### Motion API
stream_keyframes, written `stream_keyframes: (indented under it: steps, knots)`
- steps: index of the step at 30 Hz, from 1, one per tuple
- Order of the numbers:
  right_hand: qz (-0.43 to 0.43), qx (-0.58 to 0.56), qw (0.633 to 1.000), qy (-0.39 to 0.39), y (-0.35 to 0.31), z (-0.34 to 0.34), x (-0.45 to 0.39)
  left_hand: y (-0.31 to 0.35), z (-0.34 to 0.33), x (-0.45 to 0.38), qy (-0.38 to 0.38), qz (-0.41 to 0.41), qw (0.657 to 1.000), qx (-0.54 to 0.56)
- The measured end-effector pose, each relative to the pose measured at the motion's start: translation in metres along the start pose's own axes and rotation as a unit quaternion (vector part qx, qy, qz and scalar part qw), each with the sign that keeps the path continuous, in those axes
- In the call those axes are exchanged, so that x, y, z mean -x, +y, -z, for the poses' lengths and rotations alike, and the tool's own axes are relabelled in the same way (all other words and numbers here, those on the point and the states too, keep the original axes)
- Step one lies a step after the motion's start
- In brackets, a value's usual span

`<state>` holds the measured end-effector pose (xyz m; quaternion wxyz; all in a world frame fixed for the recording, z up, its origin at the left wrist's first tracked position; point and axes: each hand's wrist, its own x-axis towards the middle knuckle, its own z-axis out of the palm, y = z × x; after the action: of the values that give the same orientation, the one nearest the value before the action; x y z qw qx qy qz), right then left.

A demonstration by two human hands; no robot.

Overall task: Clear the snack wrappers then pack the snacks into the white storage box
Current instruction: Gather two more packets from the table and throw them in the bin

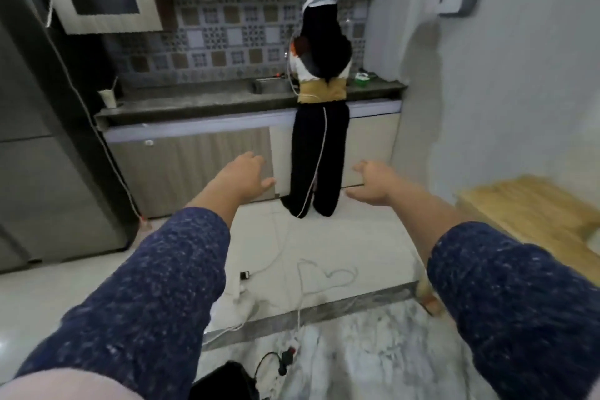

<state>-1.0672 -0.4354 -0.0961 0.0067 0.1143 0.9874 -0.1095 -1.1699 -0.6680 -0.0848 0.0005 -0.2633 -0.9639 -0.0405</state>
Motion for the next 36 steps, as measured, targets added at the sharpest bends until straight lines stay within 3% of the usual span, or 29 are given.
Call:
stream_keyframes:
  steps: [8,17,26,36]
  knots:
    - [-0.220,0.012,0.974,0.062,0.159,0.041,0.176,0.213,0.011,0.004,0.000,-0.215,0.977,-0.002]
    - [-0.436,0.005,0.892,0.118,0.303,0.067,0.434,0.488,-0.001,0.096,0.004,-0.435,0.899,0.041]
    - [-0.637,-0.007,0.760,0.127,0.373,0.057,0.699,0.729,-0.055,0.273,-0.058,-0.627,0.774,0.070]
    - [-0.786,-0.082,0.590,0.165,0.381,-0.008,0.882,0.881,-0.117,0.445,-0.144,-0.768,0.622,0.049]
